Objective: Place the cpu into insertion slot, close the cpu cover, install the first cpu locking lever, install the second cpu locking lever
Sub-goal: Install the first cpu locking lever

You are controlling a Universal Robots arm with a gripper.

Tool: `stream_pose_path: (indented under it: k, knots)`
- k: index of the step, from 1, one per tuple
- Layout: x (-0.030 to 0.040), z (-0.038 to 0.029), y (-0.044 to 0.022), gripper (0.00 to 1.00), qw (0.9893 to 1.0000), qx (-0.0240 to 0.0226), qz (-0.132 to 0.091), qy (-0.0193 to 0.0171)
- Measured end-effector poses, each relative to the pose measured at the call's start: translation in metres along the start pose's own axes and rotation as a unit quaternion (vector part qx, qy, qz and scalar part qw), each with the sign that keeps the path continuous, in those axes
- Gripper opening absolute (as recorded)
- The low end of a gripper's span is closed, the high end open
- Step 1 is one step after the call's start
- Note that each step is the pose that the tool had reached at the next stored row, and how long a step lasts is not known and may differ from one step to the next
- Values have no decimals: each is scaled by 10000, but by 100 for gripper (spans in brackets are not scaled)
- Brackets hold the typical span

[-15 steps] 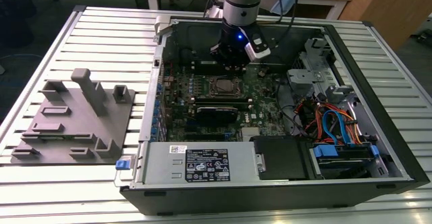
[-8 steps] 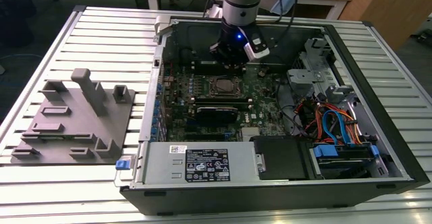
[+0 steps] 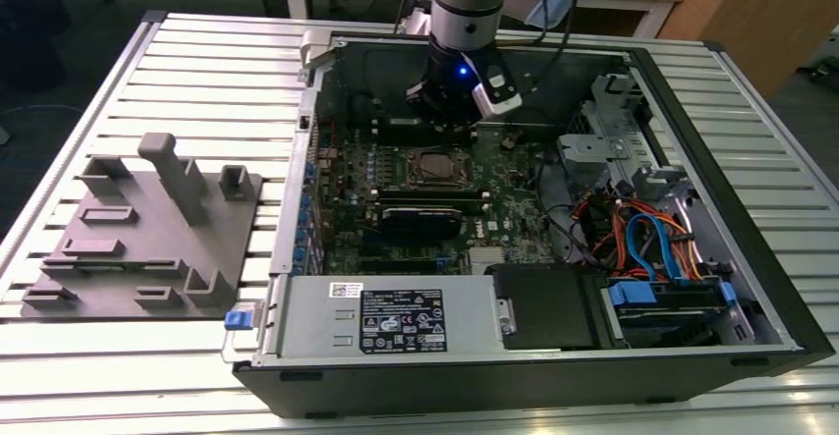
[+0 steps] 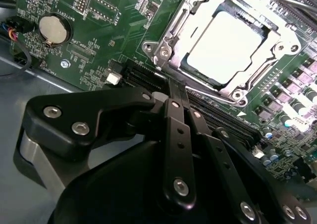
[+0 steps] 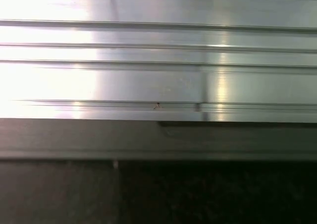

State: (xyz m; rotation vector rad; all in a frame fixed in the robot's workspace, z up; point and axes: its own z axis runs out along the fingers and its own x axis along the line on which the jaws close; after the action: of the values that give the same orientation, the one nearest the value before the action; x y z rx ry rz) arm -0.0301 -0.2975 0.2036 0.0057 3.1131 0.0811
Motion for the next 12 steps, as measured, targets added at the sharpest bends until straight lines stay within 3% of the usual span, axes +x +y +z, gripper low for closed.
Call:
stream_pose_path:
  k: [12]
  knots:
    - [-23, 6, -21, 10, 10000, 2, 55, -3]
